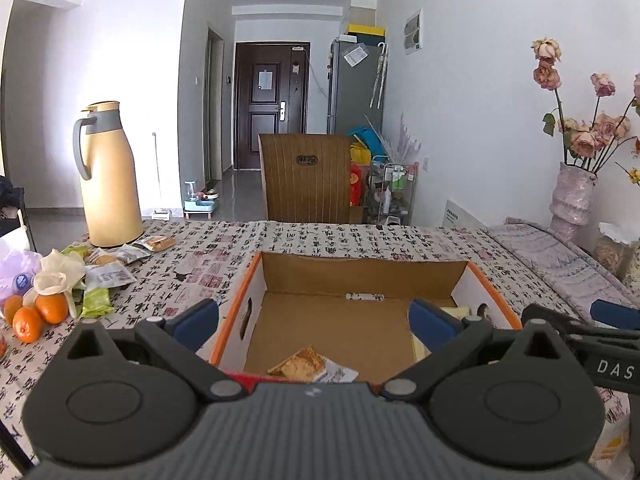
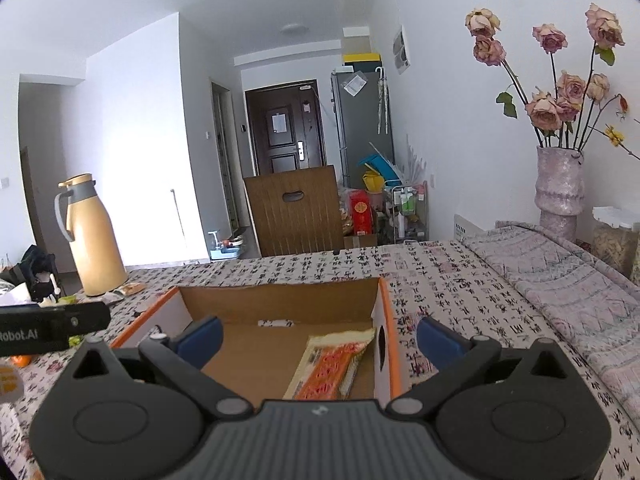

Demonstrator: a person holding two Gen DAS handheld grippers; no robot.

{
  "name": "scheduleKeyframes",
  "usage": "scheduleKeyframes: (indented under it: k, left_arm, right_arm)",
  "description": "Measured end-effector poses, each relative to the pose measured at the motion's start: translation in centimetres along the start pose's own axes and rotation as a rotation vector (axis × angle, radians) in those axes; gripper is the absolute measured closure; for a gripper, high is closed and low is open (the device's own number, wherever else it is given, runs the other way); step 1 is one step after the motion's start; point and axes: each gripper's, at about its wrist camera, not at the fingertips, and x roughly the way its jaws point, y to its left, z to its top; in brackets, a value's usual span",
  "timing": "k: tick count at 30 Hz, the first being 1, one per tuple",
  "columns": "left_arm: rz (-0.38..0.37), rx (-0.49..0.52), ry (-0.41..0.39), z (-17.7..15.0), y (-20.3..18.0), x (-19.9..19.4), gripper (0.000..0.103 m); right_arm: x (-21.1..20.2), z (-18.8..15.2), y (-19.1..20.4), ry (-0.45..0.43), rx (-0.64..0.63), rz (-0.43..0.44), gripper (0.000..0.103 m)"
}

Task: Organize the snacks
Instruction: 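Withdraw both open tools from the box back toward the snack pile, then grasp a white cracker packet with the right tool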

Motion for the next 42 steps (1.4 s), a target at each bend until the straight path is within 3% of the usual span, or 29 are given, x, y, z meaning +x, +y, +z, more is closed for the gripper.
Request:
scheduleKeyframes:
  k: [17,30,42]
  left_arm:
    - [-0.014,0.009,0.045,-5.5,1.7,-3.7,0.000]
    - [-0.022,-0.007,0.084,-9.3,4.0,-5.6,0.000]
    - [-0.015,-0.016,0.119,-10.9,4.6,-6.1,0.000]
  right_arm:
    - [-4.0,-5.4,-1.6,0.075,0.009,-0.011,0.000]
    - [-6.5,-9.2,-4.1,0.135,0.011,-0.069,0.000]
    - [-6.9,-12.5,-6.5,0.244,0.029,-0.137,0.000]
